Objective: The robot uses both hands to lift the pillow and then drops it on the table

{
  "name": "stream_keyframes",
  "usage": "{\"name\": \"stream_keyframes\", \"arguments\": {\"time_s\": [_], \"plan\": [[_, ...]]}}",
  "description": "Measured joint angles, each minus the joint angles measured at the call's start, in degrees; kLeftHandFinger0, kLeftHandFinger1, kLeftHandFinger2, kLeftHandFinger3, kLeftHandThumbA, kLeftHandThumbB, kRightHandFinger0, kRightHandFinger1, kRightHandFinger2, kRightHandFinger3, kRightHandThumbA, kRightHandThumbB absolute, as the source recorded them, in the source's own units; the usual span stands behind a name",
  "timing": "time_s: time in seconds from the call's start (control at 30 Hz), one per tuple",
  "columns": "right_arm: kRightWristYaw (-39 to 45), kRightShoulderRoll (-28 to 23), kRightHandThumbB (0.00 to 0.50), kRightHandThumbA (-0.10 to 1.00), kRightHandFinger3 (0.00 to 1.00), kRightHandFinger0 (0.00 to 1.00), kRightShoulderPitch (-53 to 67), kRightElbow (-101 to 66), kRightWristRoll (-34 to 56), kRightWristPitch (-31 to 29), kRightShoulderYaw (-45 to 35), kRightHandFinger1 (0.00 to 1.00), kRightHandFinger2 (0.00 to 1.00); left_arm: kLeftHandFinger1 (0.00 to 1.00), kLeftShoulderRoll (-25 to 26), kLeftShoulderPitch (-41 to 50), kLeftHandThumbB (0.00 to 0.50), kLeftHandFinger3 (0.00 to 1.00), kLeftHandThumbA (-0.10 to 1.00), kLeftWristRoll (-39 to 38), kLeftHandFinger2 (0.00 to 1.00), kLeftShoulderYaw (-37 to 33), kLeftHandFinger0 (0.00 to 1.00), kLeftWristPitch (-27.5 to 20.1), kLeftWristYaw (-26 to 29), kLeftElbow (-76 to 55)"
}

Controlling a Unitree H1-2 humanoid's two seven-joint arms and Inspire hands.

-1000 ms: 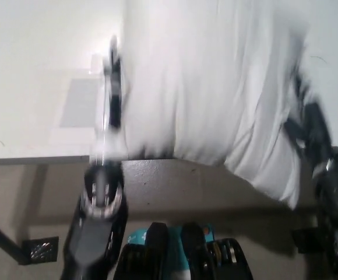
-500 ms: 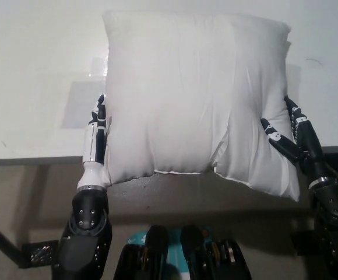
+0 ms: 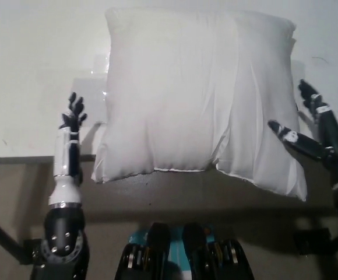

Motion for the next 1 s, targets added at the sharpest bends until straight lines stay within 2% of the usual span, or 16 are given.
{"name": "stream_keyframes", "arguments": {"time_s": [0.07, 0.17, 0.23, 0.27, 0.37, 0.4, 0.47, 0.5, 0.6, 0.63, 0.67, 0.77, 0.87, 0.9, 0.93, 1.0], "plan": [[0.0, -0.9, 0.356, 1.00, 1.00, 1.00, 1.6, -3.6, -0.1, 0.1, -0.6, 1.00, 1.00, 1.00, 0.7, 1.2, 0.183, 1.00, 1.00, 0.3, 1.00, 0.1, 1.00, 0.0, 0.0, -2.4], [0.0, -2.7, 0.326, 1.00, 1.00, 1.00, 5.8, -11.0, -0.7, 0.2, -2.4, 1.00, 1.00, 1.00, 1.9, 4.7, 0.206, 1.00, 1.00, 0.9, 1.00, 0.7, 1.00, 0.0, 0.0, -8.1], [0.0, -3.7, 0.257, 1.00, 1.00, 1.00, 9.0, -15.3, -1.0, 0.1, -3.6, 1.00, 1.00, 1.00, 2.2, 7.5, 0.229, 1.00, 1.00, 1.0, 1.00, 1.1, 1.00, 0.0, 0.0, -11.6], [0.0, -3.9, 0.232, 1.00, 1.00, 1.00, 9.8, -16.2, -1.1, 0.1, -3.9, 1.00, 1.00, 1.00, 2.2, 8.1, 0.187, 1.00, 1.00, 0.9, 1.00, 1.2, 1.00, 0.0, -0.1, -12.3], [-0.1, -4.3, 0.221, 1.00, 1.00, 1.00, 17.8, -23.9, -1.8, -1.7, -6.1, 1.00, 1.00, 1.00, 2.6, 15.1, 0.157, 1.00, 1.00, 0.3, 1.00, 1.2, 1.00, -0.1, -0.5, -20.1], [-0.2, -4.2, 0.220, 1.00, 1.00, 1.00, 21.2, -26.1, -2.3, -3.0, -6.7, 1.00, 1.00, 1.00, 2.7, 18.5, 0.157, 1.00, 1.00, 0.0, 1.00, 1.2, 1.00, -0.3, -0.8, -22.6], [-0.3, -4.1, 0.205, 1.00, 1.00, 1.00, 26.0, -27.3, -3.1, -4.8, -7.1, 1.00, 1.00, 1.00, 2.8, 22.4, 0.205, 1.00, 1.00, -0.3, 1.00, 1.1, 1.00, -0.4, -1.1, -24.6], [-0.5, -3.7, 0.181, 1.00, 1.00, 1.00, 28.4, -27.1, -3.5, -5.6, -7.2, 1.00, 1.00, 1.00, 2.8, 24.5, 0.192, 1.00, 1.00, -0.4, 1.00, 1.0, 1.00, -0.4, -1.2, -25.0], [-1.7, -1.6, 0.165, 1.00, 1.00, 1.00, 35.0, -25.4, -5.3, -8.4, -5.8, 1.00, 1.00, 1.00, 2.6, 29.0, 0.165, 1.00, 1.00, -1.0, 1.00, 0.5, 1.00, -0.5, -1.8, -24.9], [-2.3, -0.9, 0.166, 1.00, 1.00, 1.00, 36.2, -24.5, -5.8, -9.1, -5.2, 1.00, 1.00, 1.00, 2.5, 29.7, 0.102, 1.00, 1.00, -1.2, 1.00, 0.4, 1.00, -0.5, -2.0, -24.7], [-3.3, -0.1, 0.166, 1.00, 1.00, 1.00, 38.2, -22.8, -6.8, -10.1, -4.2, 1.00, 1.00, 1.00, 2.4, 30.6, 0.095, 1.00, 1.00, -1.4, 1.00, 0.2, 1.00, -0.6, -2.3, -24.0], [-5.6, 1.3, 0.152, 1.00, 1.00, 1.00, 41.0, -15.2, -9.3, -12.6, -1.4, 1.00, 1.00, 1.00, 1.8, 31.1, 0.127, 1.00, 1.00, -2.2, 1.00, 0.0, 1.00, -0.8, -2.9, -20.3], [-7.3, 2.5, 0.117, 1.00, 1.00, 1.00, 42.0, -8.8, -10.6, -14.5, 0.4, 1.00, 1.00, 1.00, 0.9, 30.9, 0.066, 1.00, 1.00, -3.6, 1.00, 0.1, 1.00, -0.9, -3.8, -15.4], [-7.7, 2.5, 0.113, 1.00, 1.00, 1.00, 41.9, -8.1, -10.6, -15.1, 0.5, 1.00, 1.00, 1.00, 0.6, 30.8, 0.073, 1.00, 1.00, -3.8, 1.00, 0.3, 1.00, -0.9, -3.9, -14.5], [-8.1, 2.3, 0.138, 1.00, 1.00, 1.00, 41.5, -7.6, -10.7, -15.5, 0.5, 1.00, 1.00, 1.00, 0.4, 30.5, 0.041, 1.00, 1.00, -4.1, 1.00, 0.5, 1.00, -0.9, -4.1, -13.8], [-8.6, 1.9, 0.147, 1.00, 1.00, 1.00, 40.8, -7.0, -10.7, -16.0, 0.5, 1.00, 1.00, 1.00, 0.1, 30.0, 0.057, 1.00, 1.00, -4.4, 1.00, 0.7, 1.00, -0.9, -4.5, -13.2]]}}
